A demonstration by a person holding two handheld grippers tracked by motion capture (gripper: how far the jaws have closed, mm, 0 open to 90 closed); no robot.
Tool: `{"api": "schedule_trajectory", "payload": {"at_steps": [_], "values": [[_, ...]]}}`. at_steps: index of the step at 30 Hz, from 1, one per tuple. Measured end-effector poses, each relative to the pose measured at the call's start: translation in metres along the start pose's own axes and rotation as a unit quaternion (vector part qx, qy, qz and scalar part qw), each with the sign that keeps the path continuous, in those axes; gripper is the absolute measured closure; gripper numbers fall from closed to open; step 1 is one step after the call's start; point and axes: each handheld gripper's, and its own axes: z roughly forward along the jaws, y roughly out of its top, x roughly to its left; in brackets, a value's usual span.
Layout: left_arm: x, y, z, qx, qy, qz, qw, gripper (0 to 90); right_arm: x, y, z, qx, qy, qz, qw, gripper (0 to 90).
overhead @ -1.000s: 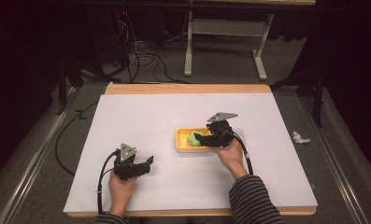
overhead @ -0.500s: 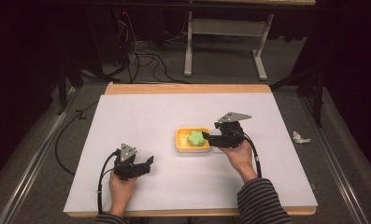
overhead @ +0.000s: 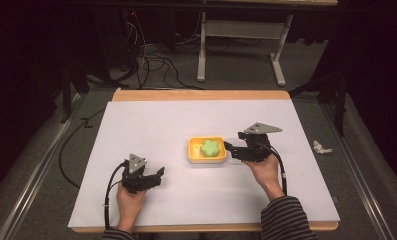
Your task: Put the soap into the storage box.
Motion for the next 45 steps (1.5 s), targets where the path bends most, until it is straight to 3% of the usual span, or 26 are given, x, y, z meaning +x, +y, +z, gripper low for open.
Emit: {"api": "schedule_trajectory", "payload": {"at_steps": [10,14,29,35,45], "values": [[0.000,0.000,0.000,0.001,0.002,0.001,1.0000,21.0,-0.004,-0.005,-0.014,-0.015,-0.032,-0.007,0.9993,28.0],[0.000,0.000,0.000,0.001,0.002,0.002,1.0000,21.1,-0.007,-0.005,-0.021,-0.020,-0.041,0.001,0.9990,27.2],[0.000,0.000,0.000,0.002,0.002,0.001,1.0000,21.1,-0.017,-0.011,-0.041,-0.035,-0.049,0.006,0.9982,29.4],[0.000,0.000,0.000,0.003,0.002,0.001,1.0000,21.2,-0.020,-0.017,-0.048,-0.028,-0.053,0.009,0.9982,31.6],[0.000,0.000,0.000,0.002,0.002,0.001,1.0000,21.3,-0.029,-0.023,-0.064,-0.045,-0.059,0.022,0.9970,31.2]]}}
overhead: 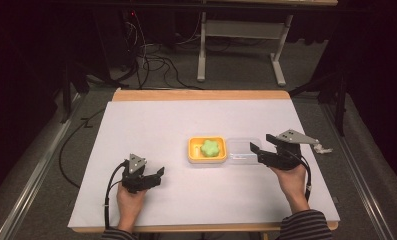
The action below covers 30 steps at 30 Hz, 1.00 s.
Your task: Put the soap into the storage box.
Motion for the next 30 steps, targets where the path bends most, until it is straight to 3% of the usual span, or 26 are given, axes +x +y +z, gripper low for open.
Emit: {"api": "schedule_trajectory", "payload": {"at_steps": [19,30], "values": [[0.000,-0.001,0.001,0.008,0.001,0.005,1.0000,21.4,-0.016,-0.018,-0.024,-0.007,-0.009,0.014,0.9998,33.3],[0.000,-0.001,0.001,0.007,0.002,0.004,1.0000,21.2,-0.016,-0.031,-0.029,-0.009,-0.007,0.025,0.9996,32.9]]}}
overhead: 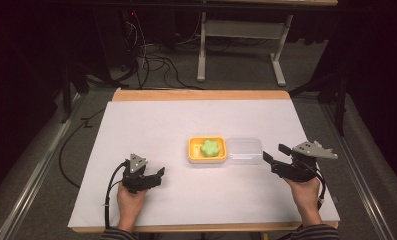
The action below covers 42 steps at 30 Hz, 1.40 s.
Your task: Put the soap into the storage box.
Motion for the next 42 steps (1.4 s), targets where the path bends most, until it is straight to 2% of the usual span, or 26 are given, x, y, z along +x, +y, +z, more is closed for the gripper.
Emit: {"api": "schedule_trajectory", "payload": {"at_steps": [12,30,42], "values": [[0.000,0.000,0.000,0.000,-0.001,0.001,1.0000,21.1,-0.003,-0.015,-0.005,-0.005,0.002,0.018,0.9998,32.9],[0.000,0.000,0.000,-0.001,-0.001,0.001,1.0000,21.1,0.004,-0.036,0.004,0.005,0.012,0.035,0.9993,32.8],[0.000,0.000,0.000,-0.002,-0.001,0.003,1.0000,21.2,0.008,-0.045,0.010,0.012,0.022,0.036,0.9990,33.1]]}}
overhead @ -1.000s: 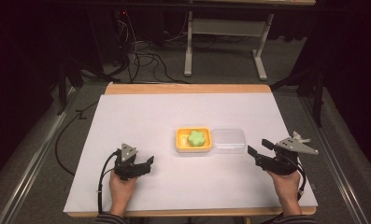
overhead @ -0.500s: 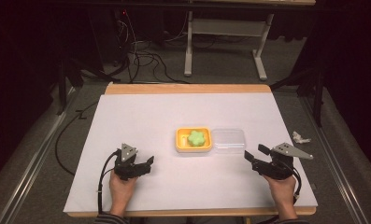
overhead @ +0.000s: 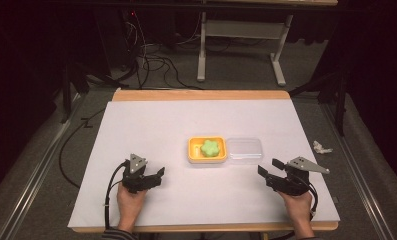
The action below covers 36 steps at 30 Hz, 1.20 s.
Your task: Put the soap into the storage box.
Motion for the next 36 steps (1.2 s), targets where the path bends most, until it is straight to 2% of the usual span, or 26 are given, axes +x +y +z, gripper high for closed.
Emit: {"api": "schedule_trajectory", "payload": {"at_steps": [7,23,36], "values": [[0.000,0.000,0.000,-0.002,0.000,-0.004,1.0000,21.3,0.005,-0.005,0.005,0.007,0.007,0.002,1.0000,33.2],[0.000,0.000,0.000,0.002,0.000,-0.002,1.0000,21.4,0.019,-0.013,0.022,0.036,0.015,-0.019,0.9991,33.2],[0.000,0.000,0.000,0.002,0.002,-0.001,1.0000,21.4,0.021,-0.020,0.032,0.053,0.014,-0.026,0.9981,33.2]]}}
